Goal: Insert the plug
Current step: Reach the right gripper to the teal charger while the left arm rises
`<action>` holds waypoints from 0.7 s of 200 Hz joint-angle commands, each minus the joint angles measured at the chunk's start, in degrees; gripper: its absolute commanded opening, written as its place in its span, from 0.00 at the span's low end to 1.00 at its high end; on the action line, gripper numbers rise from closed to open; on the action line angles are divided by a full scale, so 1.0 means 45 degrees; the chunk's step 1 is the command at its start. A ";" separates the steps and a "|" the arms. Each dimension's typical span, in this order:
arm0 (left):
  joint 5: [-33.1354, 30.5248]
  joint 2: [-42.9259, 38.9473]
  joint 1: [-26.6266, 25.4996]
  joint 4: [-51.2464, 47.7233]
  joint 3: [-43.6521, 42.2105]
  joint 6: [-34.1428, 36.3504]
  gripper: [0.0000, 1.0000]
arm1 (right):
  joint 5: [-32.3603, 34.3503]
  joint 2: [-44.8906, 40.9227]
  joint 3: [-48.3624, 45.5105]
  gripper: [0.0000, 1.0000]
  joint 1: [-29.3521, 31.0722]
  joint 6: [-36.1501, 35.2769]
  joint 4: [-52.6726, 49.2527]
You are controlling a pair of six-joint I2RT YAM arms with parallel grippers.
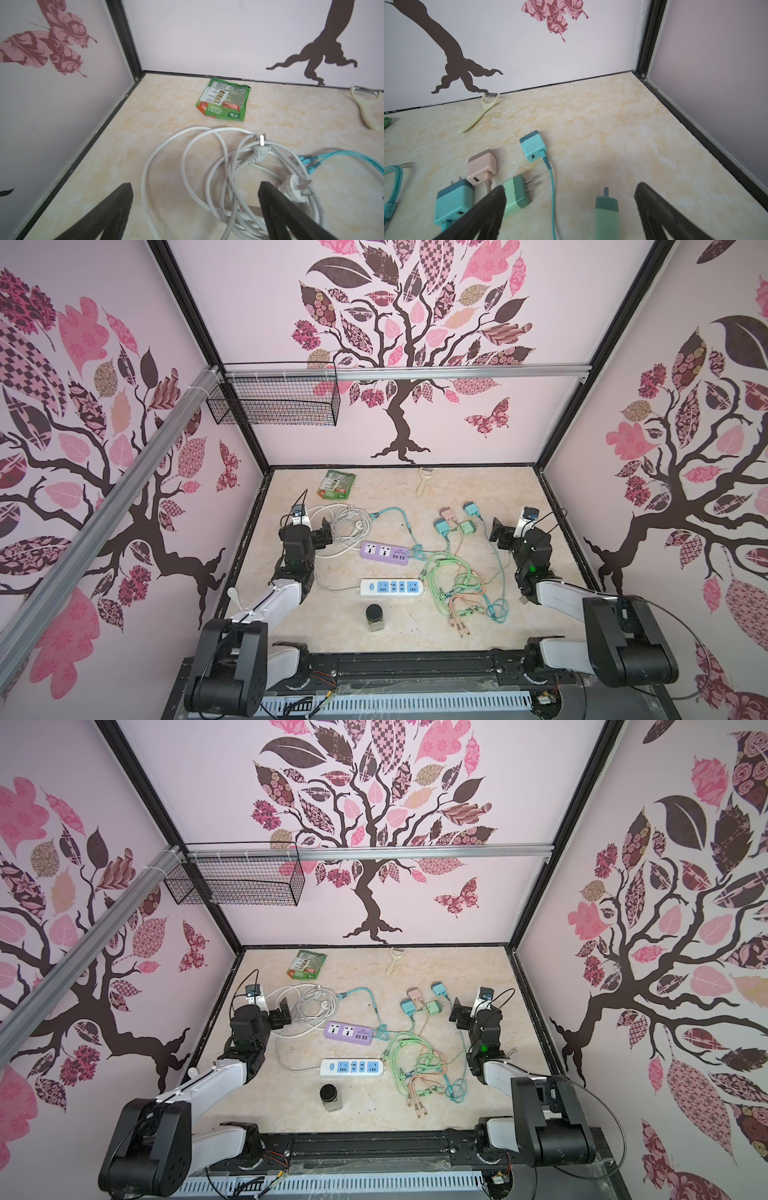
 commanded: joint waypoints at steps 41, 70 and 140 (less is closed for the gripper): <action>0.0545 -0.2553 -0.0306 -0.6237 0.2038 -0.2465 0.98 | -0.0137 -0.2010 0.2191 0.96 0.1722 0.0224 -0.6667; 0.1542 -0.3246 -0.0356 -0.8020 0.3028 -0.2646 0.98 | -0.1408 -0.2071 0.3390 0.93 0.1851 0.0114 -0.8704; 0.4186 -0.3189 -0.0370 -1.0442 0.5020 -0.1960 0.98 | -0.3059 -0.0091 0.6342 0.84 0.2056 0.0032 -1.1975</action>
